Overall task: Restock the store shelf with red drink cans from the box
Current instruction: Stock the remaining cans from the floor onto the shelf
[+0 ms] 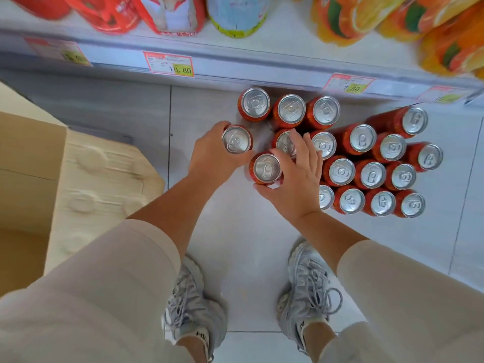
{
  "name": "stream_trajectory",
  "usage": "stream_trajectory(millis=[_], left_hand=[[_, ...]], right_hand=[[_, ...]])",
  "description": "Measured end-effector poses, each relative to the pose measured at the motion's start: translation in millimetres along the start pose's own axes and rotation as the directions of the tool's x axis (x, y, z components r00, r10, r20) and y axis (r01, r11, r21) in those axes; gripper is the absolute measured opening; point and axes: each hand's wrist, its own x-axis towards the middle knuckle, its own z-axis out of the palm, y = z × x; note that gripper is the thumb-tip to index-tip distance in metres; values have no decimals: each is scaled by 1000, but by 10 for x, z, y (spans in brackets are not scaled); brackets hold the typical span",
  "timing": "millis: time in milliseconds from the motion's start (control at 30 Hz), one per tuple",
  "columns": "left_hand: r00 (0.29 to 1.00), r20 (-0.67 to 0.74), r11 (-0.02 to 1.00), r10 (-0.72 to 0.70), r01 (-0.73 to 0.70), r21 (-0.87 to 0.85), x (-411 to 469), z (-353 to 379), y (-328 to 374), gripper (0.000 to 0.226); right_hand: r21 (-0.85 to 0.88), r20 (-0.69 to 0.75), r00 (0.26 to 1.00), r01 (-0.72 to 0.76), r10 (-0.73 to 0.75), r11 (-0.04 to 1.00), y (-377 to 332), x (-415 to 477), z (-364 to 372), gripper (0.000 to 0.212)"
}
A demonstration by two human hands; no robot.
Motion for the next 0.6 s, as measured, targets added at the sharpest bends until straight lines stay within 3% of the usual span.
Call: stream_trajectory(millis=[100,233,367,600], left_hand=[[999,-42,999,-34,33,-15,-384,-386,142,65],[999,-34,1000,-15,15,6,-1052,-1150,640,68],[999,-47,1000,0,-1,-15,-1831,-2056,1386,62],[974,-105,980,198,-198,16,-3405,-3833,3023,65]], right_hand=[[146,43,999,-36,30,989,-233,-37,-426,62],[434,87,987,-158,134,887,-810,-169,-1472,55],[534,59,975,-213,216,818,-1534,-375,-2777,69],[656,-6,985,-126,172,744,-2930,-839,-5350,60]])
